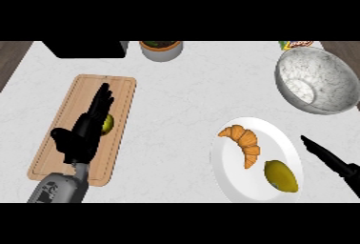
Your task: Pick the lemon from the plate and place it in the bowl
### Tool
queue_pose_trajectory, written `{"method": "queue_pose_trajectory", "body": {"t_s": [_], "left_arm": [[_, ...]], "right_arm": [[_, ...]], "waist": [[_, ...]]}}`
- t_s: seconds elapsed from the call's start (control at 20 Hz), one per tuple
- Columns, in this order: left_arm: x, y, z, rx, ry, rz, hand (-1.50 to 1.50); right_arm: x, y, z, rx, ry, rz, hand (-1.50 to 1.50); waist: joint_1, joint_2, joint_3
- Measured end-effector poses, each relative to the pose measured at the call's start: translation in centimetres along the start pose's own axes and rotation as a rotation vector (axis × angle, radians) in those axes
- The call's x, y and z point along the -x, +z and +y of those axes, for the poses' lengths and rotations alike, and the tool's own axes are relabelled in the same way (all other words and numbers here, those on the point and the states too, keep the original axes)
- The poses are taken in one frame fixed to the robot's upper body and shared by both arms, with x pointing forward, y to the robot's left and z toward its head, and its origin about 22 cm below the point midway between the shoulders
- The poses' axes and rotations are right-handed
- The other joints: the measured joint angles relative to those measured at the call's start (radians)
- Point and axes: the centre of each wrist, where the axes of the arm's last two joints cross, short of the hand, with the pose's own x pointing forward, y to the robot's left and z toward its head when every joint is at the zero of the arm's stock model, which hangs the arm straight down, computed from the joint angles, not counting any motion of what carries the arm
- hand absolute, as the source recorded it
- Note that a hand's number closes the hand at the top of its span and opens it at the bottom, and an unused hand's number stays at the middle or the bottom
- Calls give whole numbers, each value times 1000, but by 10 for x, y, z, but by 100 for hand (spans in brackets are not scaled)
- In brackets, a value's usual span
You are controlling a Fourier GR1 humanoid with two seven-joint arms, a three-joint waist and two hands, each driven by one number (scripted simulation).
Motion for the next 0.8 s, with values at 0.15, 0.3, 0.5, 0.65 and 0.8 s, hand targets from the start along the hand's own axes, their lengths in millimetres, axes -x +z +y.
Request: {"method": "queue_pose_trajectory", "body": {"t_s": [0.15, 0.3, 0.5, 0.65, 0.8], "left_arm": [[1, 2, -3, 1, 1, 2, 0], [-1, 1, -7, 6, 0, 0, 0], [-5, -3, -10, 4, 1, -2, 0], [-2, 0, -10, 2, -3, -1, 0], [-5, 2, -15, -5, -4, -1, 0]], "right_arm": [[6, -1, -3, -2, -44, -31, -150], [9, 2, 1, -9, -74, -48, -150], [10, 2, 1, -12, -117, -46, -150], [15, 2, 6, -22, -142, -35, -150], [22, -6, 17, -30, -167, -27, -150]], "waist": [[1, 0, 0], [0, 0, 0], [0, 0, 0], [1, 0, -1], [2, 0, 0]]}}
